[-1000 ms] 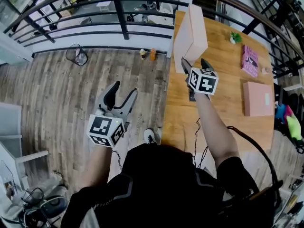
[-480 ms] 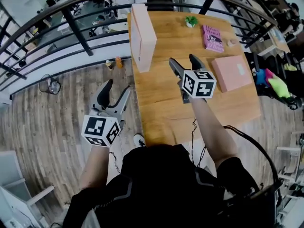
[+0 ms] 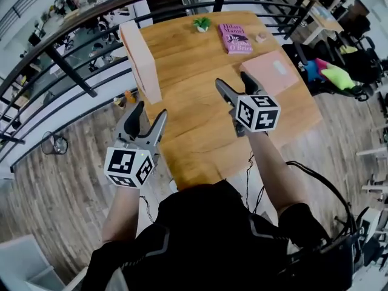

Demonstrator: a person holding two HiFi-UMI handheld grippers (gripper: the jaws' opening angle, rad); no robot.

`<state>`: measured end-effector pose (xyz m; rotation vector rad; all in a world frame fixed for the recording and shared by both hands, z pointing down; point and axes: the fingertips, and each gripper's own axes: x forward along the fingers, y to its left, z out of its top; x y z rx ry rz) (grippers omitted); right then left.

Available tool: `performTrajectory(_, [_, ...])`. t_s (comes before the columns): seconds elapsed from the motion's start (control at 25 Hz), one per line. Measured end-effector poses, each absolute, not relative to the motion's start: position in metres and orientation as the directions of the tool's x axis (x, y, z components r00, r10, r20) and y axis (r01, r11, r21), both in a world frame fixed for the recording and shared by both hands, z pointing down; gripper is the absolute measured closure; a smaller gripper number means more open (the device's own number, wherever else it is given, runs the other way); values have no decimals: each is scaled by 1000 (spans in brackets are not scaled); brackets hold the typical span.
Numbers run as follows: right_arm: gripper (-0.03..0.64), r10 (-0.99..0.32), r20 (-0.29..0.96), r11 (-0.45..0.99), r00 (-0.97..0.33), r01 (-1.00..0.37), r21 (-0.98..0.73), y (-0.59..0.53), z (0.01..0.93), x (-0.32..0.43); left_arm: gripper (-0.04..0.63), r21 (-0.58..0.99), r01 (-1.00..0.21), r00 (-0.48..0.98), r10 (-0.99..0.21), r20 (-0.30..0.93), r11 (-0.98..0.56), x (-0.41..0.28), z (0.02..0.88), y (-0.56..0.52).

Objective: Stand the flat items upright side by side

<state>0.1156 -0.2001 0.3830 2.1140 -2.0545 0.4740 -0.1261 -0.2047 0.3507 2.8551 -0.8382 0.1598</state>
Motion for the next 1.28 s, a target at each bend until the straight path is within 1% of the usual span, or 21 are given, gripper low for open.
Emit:
performTrajectory(0.24, [233, -946, 317, -112, 75, -989, -99, -156, 370, 162, 311, 126, -444, 894, -429, 133, -887, -76, 341, -190])
performTrajectory(0.36, [233, -945, 308, -143, 110, -986, -90, -131, 364, 195, 311, 114, -392, 915, -375, 149, -913, -48, 340, -179])
performTrajectory(0.52, [233, -941, 307, -172, 140, -982, -82, -99, 363, 255, 311, 103, -366, 922, -345, 178, -925, -8, 343, -164])
performTrajectory(0.64, [236, -945, 295, -176, 145, -981, -83, -83, 364, 306, 311, 117, -362, 916, -330, 228, -925, 29, 354, -153])
performTrajectory(0.88, [247, -944, 310, -150, 115, -985, -90, -69, 379, 409, 311, 139, -390, 897, -342, 280, -910, 111, 373, -136])
performTrajectory(1.0, [252, -940, 335, -113, 71, -988, -107, -67, 397, 449, 311, 145, -428, 876, -370, 310, -892, 152, 384, -133])
performTrajectory(1.28, [255, -928, 371, -19, -26, -993, -116, -67, 439, 536, 311, 151, -443, 850, -360, 385, -884, 244, 416, -120])
